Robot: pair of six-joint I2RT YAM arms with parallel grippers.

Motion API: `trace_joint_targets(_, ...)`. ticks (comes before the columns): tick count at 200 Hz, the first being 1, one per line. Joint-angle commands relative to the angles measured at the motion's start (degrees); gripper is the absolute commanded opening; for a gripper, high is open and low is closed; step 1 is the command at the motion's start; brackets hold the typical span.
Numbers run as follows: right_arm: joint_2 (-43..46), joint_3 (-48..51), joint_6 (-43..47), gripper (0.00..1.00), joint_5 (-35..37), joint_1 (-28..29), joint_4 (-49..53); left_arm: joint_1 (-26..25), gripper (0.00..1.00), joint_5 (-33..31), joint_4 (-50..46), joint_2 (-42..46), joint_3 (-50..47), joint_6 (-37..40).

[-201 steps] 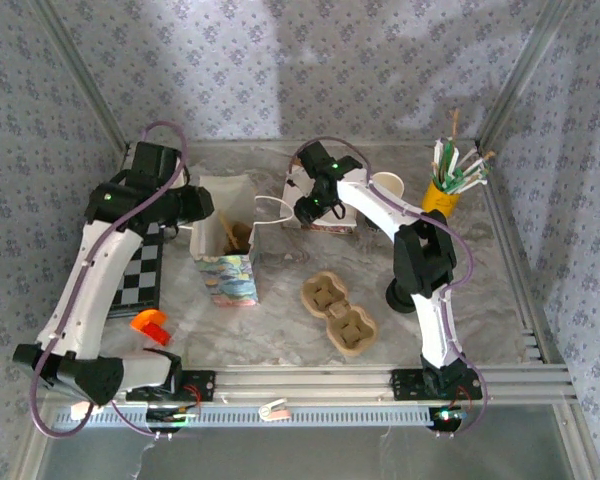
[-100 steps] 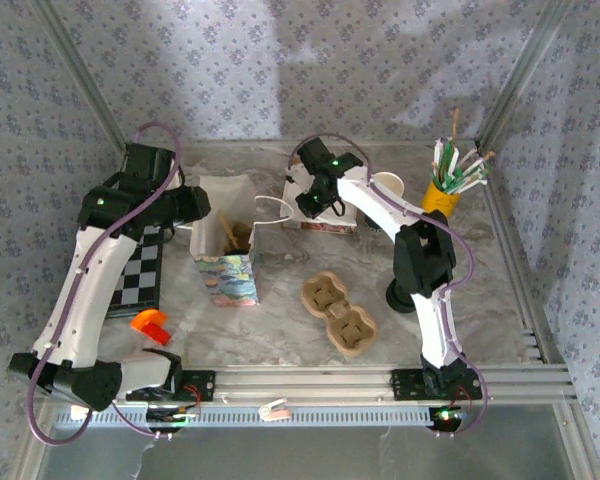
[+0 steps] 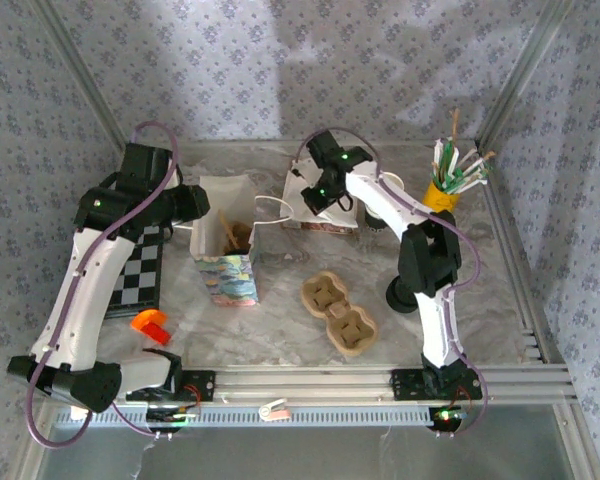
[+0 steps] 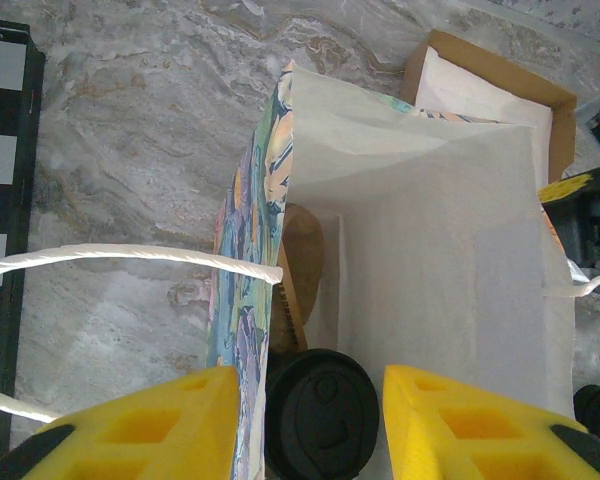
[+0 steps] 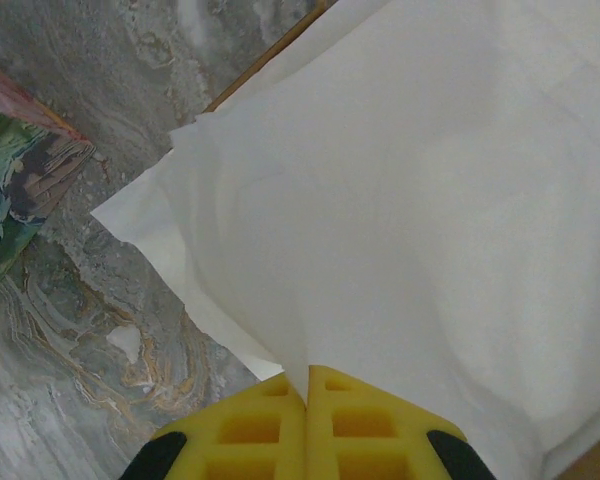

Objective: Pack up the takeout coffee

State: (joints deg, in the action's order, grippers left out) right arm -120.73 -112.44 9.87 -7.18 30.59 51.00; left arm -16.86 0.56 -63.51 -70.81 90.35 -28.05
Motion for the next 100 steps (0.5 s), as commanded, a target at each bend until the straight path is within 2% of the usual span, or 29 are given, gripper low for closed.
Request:
trace_joint_targets(1, 2.7, -1.6, -0.6, 0.00, 0.8, 0.1, 2.2, 0.3, 0.43, -0.3, -1.4, 1.8, 2.4, 0.5)
trace_joint_targets(45, 3.7, 1.3, -0.2, 0.00, -2.9, 1.3, 1.0, 0.3, 0.43, -0.1, -1.5, 2.4, 2.6, 0.3)
trace_joint_targets(100, 10.7, -1.9, -10.7, 0.00, -8.3, -3.2, -0.9, 0.3, 0.52, 1.1, -1.0, 3.8, 4.4, 1.2)
